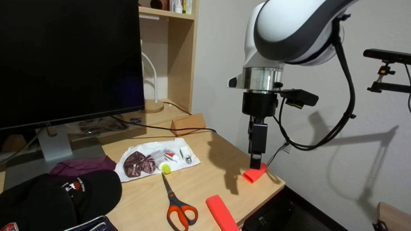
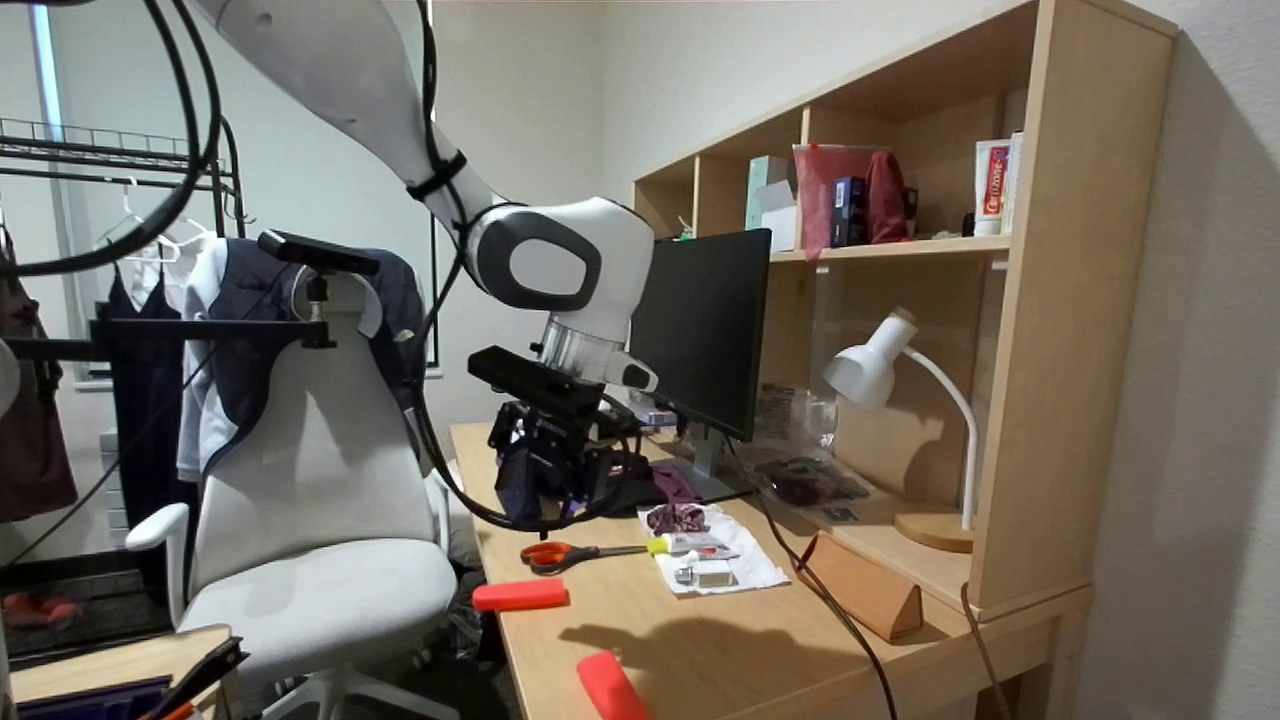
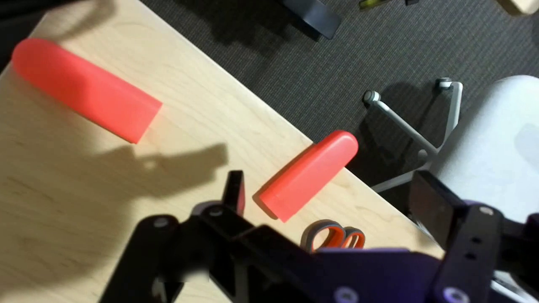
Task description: Align the orange objects in front of each other
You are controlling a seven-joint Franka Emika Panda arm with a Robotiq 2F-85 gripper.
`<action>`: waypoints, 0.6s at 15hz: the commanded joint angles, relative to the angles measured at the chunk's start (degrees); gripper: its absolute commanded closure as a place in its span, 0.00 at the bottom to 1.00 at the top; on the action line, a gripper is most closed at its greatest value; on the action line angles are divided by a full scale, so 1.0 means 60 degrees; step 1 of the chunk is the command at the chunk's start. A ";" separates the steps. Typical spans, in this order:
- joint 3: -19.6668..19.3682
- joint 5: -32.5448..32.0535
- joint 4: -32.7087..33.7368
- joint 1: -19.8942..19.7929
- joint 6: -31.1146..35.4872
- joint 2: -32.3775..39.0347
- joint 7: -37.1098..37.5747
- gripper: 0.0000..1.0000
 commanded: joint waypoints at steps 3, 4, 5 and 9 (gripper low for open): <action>-0.0106 0.0029 0.0014 0.0067 -0.0022 0.0001 0.0119 0.00; -0.0092 0.0034 0.0095 0.0091 0.0004 0.0125 0.0653 0.00; -0.0008 -0.0045 0.0120 0.0190 0.0078 0.0243 0.1242 0.00; 0.0451 -0.0207 -0.0258 0.0779 0.0884 0.0620 0.4214 0.00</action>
